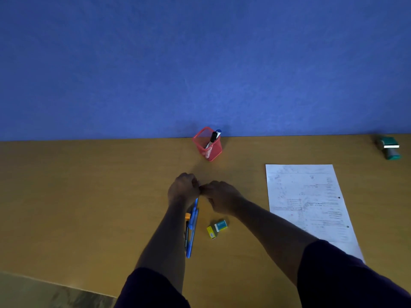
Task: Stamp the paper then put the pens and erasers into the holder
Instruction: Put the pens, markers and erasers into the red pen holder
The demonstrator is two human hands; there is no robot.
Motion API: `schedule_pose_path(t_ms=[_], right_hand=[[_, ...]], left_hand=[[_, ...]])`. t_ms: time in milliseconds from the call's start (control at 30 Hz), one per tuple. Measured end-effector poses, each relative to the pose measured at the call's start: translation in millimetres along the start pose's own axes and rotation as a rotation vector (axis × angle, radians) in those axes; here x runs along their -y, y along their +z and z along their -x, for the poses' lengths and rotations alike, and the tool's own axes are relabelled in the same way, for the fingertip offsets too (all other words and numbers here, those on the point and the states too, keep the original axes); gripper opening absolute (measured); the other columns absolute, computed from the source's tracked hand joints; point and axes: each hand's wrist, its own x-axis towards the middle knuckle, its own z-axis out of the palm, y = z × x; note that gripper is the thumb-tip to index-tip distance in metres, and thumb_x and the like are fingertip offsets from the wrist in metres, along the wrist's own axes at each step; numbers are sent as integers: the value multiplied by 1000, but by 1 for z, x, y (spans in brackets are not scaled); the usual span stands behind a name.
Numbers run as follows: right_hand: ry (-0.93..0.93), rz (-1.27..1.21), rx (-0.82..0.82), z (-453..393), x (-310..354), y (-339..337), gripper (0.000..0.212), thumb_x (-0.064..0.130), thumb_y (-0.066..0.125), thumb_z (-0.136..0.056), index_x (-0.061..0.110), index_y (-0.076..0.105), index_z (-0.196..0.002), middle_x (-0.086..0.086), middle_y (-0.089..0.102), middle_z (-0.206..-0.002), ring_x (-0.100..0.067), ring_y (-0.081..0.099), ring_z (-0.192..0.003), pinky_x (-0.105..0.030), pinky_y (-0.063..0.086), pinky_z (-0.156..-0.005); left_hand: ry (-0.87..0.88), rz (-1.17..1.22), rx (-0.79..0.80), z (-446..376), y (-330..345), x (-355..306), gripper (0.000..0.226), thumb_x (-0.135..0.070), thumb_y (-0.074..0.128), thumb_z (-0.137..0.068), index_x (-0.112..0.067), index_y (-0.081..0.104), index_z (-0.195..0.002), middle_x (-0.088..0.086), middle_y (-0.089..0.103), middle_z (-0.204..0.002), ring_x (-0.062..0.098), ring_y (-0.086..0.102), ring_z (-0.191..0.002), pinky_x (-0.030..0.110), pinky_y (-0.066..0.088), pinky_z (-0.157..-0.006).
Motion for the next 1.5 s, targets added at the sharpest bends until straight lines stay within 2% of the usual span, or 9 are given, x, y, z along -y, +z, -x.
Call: schedule_pose_path(t_ms=[133, 367, 600, 667, 767, 967, 1133, 1333, 1500], right_hand=[[-79, 181, 119, -1, 0, 9, 72, 7, 62, -84, 32, 38, -147, 7, 42, -152, -25, 50, -120, -41, 46, -94], [-100, 301, 118, -5, 4, 7, 57, 15, 64, -87, 26, 47, -140, 1, 50, -141, -25, 49, -122, -39, 43, -96], [-92, 309, 143, -4, 0, 7, 59, 18, 58, -92, 34, 40, -145, -7, 37, -151, -28, 42, -131, -42, 40, -103], [-45, 296, 143, -7, -1, 3, 58, 18, 58, -91, 32, 41, -144, -7, 36, -151, -27, 42, -132, -40, 40, -104], [73, 198, 54, -14, -6, -10, 48, 14, 54, -91, 24, 49, -138, -6, 41, -144, -28, 50, -123, -37, 44, -97], [281, 154, -368, -35, -27, -50, 53, 4, 53, -85, 18, 51, -136, -5, 49, -139, -26, 61, -100, -35, 53, -74], [301, 159, -306, -53, -41, -67, 48, 3, 48, -87, 18, 53, -133, -4, 48, -139, -28, 56, -113, -39, 50, -87], [289, 165, -269, -64, -41, -64, 41, 8, 46, -90, 18, 56, -129, -5, 54, -128, -30, 62, -107, -38, 54, -80], [251, 59, -304, -73, -39, -58, 39, 6, 52, -86, 18, 56, -123, -4, 60, -118, -35, 66, -93, -39, 55, -71]], left_hand=[[-26, 38, -16, 12, -1, 4, 5, -22, 63, -89, -21, 67, -89, 3, 62, -103, 28, 64, -91, 36, 53, -71], [-16, -30, 119, 19, 3, 9, 17, -19, 61, -83, -23, 69, -97, 4, 61, -110, 30, 66, -99, 35, 55, -77], [-5, -98, 154, 16, 5, 14, 7, -34, 65, -80, -28, 64, -84, 3, 61, -99, 28, 67, -95, 30, 51, -71], [13, -116, 122, 15, 8, 14, 12, -32, 62, -84, -24, 68, -91, 4, 63, -101, 28, 67, -97, 31, 51, -73], [49, -114, 83, 15, 12, 14, 17, -33, 67, -89, -21, 69, -99, 5, 65, -106, 27, 66, -100, 38, 55, -84], [64, -121, 45, 13, 19, 12, 6, -25, 67, -89, -23, 66, -95, -2, 72, -102, 25, 66, -100, 38, 50, -91], [33, -151, 20, 5, 16, 4, 12, -19, 62, -87, -25, 62, -97, -3, 73, -98, 26, 66, -100, 36, 45, -92], [-96, 145, -11, -12, 11, -1, 23, -20, 58, -85, -26, 65, -106, 0, 74, -102, 26, 68, -101, 36, 55, -89], [-170, 460, -170, -34, -4, -8, 18, -15, 59, -83, -20, 75, -87, -2, 73, -79, 12, 69, -74, 23, 49, -65]])
